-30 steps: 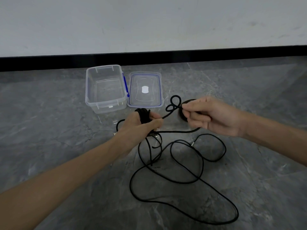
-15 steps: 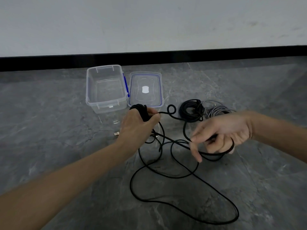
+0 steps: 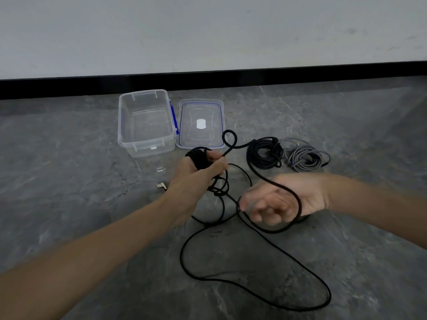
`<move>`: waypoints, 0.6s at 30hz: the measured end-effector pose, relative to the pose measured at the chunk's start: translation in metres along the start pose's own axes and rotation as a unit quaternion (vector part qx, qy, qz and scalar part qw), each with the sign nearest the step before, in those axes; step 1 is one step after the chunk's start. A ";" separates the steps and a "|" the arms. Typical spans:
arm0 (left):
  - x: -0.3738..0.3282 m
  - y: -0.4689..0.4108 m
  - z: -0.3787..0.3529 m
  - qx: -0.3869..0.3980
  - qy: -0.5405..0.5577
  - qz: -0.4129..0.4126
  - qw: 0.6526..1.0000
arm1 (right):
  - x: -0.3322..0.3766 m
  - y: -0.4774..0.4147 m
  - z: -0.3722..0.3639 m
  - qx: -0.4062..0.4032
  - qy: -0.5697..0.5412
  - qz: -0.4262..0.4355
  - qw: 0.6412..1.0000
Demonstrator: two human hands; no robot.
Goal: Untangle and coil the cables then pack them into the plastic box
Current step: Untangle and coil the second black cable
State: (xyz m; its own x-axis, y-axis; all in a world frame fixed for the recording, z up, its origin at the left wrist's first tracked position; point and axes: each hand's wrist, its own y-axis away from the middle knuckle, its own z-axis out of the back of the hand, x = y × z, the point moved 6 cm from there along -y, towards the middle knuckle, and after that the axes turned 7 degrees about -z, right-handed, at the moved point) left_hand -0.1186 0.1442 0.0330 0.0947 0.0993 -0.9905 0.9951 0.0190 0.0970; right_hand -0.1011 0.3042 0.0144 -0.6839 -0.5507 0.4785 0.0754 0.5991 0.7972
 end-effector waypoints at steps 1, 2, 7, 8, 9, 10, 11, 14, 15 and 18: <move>0.001 0.000 -0.002 0.008 0.007 -0.004 1.000 | 0.003 -0.003 0.001 -0.061 0.029 0.018 0.998; 0.001 0.000 -0.003 0.014 0.017 -0.006 1.000 | 0.007 -0.005 0.001 -0.104 0.044 0.039 0.993; -0.005 0.002 -0.012 0.038 0.038 -0.019 0.998 | 0.024 -0.017 -0.017 -0.059 -0.089 0.082 0.991; -0.006 0.002 -0.012 0.033 0.040 -0.022 0.998 | 0.025 -0.019 -0.019 -0.062 -0.108 0.086 0.989; -0.007 0.001 -0.011 0.026 0.043 -0.025 0.998 | 0.026 -0.021 -0.020 -0.072 -0.118 0.088 0.986; -0.008 0.001 -0.010 0.019 0.047 -0.027 0.998 | 0.025 -0.023 -0.020 -0.083 -0.122 0.088 0.985; -0.009 0.000 -0.010 0.015 0.049 -0.028 0.998 | 0.025 -0.024 -0.023 -0.087 -0.123 0.086 0.985; -0.012 -0.002 -0.010 0.010 0.056 -0.036 0.998 | 0.021 -0.025 -0.027 -0.085 -0.126 0.063 0.986; -0.013 -0.003 -0.010 0.008 0.059 -0.039 0.997 | 0.020 -0.025 -0.028 -0.081 -0.126 0.056 0.987; -0.013 -0.002 -0.011 0.007 0.047 -0.048 0.998 | 0.020 -0.027 -0.032 -0.083 -0.113 0.037 0.989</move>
State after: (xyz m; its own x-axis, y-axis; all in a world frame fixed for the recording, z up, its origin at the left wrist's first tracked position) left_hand -0.1222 0.1533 0.0471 -0.0025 0.1900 -0.9818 0.9998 0.0191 0.0011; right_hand -0.0936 0.2583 0.0141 -0.8153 -0.3540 0.4582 0.2369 0.5181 0.8219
